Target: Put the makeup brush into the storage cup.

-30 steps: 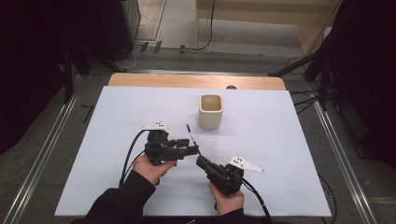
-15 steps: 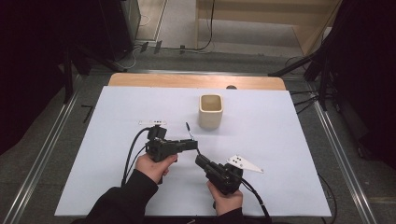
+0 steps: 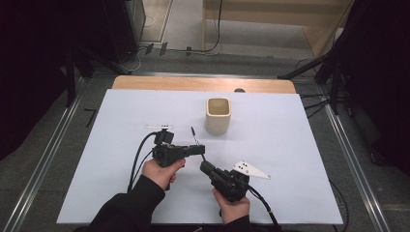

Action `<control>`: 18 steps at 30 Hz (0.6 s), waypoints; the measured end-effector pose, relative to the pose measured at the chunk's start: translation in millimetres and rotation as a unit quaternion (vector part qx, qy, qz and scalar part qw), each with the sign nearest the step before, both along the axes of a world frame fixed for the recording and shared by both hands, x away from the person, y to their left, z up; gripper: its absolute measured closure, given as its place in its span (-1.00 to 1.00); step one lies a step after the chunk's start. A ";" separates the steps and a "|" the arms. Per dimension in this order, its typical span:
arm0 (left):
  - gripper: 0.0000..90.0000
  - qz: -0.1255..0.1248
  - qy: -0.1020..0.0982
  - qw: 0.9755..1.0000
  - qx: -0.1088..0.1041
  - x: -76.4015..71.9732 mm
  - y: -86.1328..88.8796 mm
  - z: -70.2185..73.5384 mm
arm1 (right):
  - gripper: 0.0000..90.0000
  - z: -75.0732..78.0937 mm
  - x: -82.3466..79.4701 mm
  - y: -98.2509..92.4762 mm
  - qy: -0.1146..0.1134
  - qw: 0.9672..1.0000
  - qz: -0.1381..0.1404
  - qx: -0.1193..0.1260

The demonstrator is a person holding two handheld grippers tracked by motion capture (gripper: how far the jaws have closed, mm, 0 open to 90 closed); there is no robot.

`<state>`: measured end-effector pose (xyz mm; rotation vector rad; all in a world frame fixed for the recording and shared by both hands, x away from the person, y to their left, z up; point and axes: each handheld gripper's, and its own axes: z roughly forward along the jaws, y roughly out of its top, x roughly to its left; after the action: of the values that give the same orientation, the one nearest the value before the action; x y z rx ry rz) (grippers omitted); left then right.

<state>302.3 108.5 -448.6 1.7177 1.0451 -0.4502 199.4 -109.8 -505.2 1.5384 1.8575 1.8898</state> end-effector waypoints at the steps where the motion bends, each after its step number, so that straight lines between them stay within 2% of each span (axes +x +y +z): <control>1: 0.77 -0.001 0.001 1.000 0.000 0.1 0.1 0.1 | 0.90 -0.4 0.1 0.5 0.001 1.000 0.001 0.000; 6: 0.88 -0.011 0.005 1.000 -0.005 -1.3 -1.2 2.8 | 0.88 -3.1 0.8 2.9 0.008 1.000 0.008 -0.006; 12: 0.91 -0.021 0.011 1.000 -0.009 -0.7 -1.2 3.1 | 0.87 -3.7 0.6 4.0 0.007 1.000 0.012 -0.013; 13: 0.91 -0.021 0.009 1.000 -0.007 -0.8 -1.2 3.3 | 0.80 -3.7 0.9 4.2 0.009 1.000 0.015 -0.015; 15: 0.91 -0.020 0.007 1.000 -0.003 -1.1 -1.8 3.8 | 0.45 -4.5 2.6 5.3 0.006 0.999 0.018 -0.033; 17: 0.91 -0.020 0.000 1.000 0.005 -0.8 -1.9 4.2 | 0.19 -3.7 5.1 7.5 0.013 0.998 0.028 -0.054; 18: 0.91 -0.018 -0.001 1.000 0.008 -0.8 -1.4 4.7 | 0.15 -3.3 5.5 7.8 0.011 0.998 0.029 -0.058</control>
<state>301.5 107.1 -443.9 1.7543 1.0198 -0.4645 204.9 -101.9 -508.5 1.4918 2.0041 1.7599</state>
